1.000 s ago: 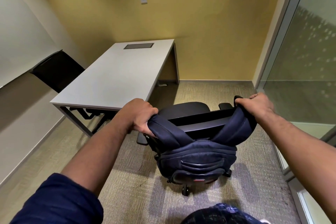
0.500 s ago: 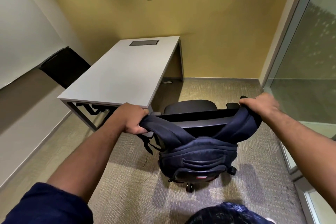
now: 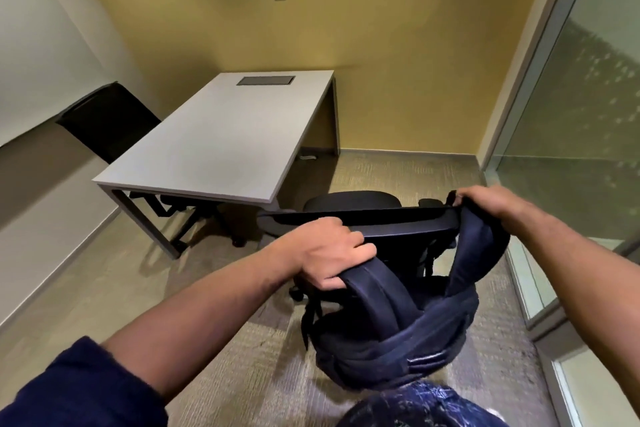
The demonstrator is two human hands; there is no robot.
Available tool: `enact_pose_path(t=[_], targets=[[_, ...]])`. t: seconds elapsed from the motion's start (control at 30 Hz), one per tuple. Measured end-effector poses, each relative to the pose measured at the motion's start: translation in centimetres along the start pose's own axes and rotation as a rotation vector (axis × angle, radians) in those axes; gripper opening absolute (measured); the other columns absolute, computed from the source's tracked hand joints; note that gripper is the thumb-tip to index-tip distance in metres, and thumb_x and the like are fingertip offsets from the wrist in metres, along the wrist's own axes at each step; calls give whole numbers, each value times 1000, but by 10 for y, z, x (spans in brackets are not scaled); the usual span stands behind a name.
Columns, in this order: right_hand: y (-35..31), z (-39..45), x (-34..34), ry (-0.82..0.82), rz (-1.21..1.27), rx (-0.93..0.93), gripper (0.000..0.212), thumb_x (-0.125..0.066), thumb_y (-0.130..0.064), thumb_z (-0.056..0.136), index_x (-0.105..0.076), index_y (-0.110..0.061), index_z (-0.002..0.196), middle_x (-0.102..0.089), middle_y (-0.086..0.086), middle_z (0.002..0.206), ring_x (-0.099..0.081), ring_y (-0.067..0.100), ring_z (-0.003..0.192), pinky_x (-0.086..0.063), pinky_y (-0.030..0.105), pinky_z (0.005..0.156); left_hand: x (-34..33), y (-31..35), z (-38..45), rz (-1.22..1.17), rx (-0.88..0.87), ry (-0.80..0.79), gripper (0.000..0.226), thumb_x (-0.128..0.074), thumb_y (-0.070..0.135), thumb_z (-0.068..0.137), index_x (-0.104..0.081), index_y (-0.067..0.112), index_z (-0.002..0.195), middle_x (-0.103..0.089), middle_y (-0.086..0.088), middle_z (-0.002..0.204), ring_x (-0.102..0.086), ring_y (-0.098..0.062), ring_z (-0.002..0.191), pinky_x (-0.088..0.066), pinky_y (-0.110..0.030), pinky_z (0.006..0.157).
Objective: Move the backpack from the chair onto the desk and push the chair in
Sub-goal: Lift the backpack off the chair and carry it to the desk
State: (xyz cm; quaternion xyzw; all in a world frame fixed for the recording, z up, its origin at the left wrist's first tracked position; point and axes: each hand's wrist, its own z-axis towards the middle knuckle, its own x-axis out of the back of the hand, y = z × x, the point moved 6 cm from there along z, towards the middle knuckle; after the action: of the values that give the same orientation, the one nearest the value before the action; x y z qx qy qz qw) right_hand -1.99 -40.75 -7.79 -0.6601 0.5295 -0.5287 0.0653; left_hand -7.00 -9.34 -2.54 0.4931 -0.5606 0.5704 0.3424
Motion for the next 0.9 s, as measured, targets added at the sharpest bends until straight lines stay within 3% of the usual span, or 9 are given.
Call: enact_pose_path(t=[0.07, 0.2, 0.3, 0.5, 0.63, 0.8, 0.9], targets=[[6, -4, 5, -42, 5, -17, 42, -79, -32, 60, -75, -6, 92, -70, 15, 96, -65, 28, 78, -44, 32, 59, 6, 19, 19, 19, -95, 28, 50, -51, 46, 90, -52, 6, 121, -60, -14, 99, -63, -37, 78, -49, -44, 67], [25, -16, 25, -12, -68, -57, 25, -82, -27, 60, -70, -10, 74, -66, 10, 78, -60, 24, 64, -41, 28, 52, 16, 45, 57, 40, -244, 60, 56, -49, 50, 97, -52, 2, 126, -59, -15, 101, -63, -37, 79, -51, -47, 70], [42, -24, 47, 74, -103, -78, 34, -85, -34, 60, -69, -8, 74, -66, 10, 76, -63, 26, 68, -44, 29, 54, 24, 57, 85, 46, -328, 87, 68, -51, 63, 95, -55, 1, 121, -61, -16, 98, -63, -37, 75, -48, -45, 69], [77, -40, 103, 284, -206, -154, 51, -81, -56, 58, -68, -12, 80, -68, 4, 76, -62, 22, 66, -41, 26, 57, 44, 69, 154, 45, -451, 143, 72, -55, 67, 91, -55, 1, 120, -62, -18, 101, -65, -38, 79, -49, -47, 74], [91, -39, 136, 345, -234, -186, 50, -83, -57, 56, -74, -18, 85, -74, 7, 89, -67, 26, 79, -48, 27, 67, 58, 71, 205, 125, -568, 193, 61, -48, 57, 99, -55, 1, 122, -61, -17, 102, -64, -36, 79, -47, -45, 74], [94, -19, 167, 387, -269, -148, 45, -82, -55, 59, -72, -20, 85, -72, 4, 85, -64, 25, 77, -44, 27, 65, 73, 64, 268, 193, -658, 275, 53, -30, 39, 101, -57, -1, 123, -62, -18, 100, -64, -36, 75, -48, -45, 70], [90, -4, 182, 449, -409, -79, 50, -77, -63, 65, -68, -18, 83, -62, 4, 72, -61, 27, 72, -42, 29, 64, 75, 61, 306, 247, -712, 259, 62, -22, 44, 100, -57, -2, 124, -62, -18, 102, -64, -36, 79, -50, -47, 72]])
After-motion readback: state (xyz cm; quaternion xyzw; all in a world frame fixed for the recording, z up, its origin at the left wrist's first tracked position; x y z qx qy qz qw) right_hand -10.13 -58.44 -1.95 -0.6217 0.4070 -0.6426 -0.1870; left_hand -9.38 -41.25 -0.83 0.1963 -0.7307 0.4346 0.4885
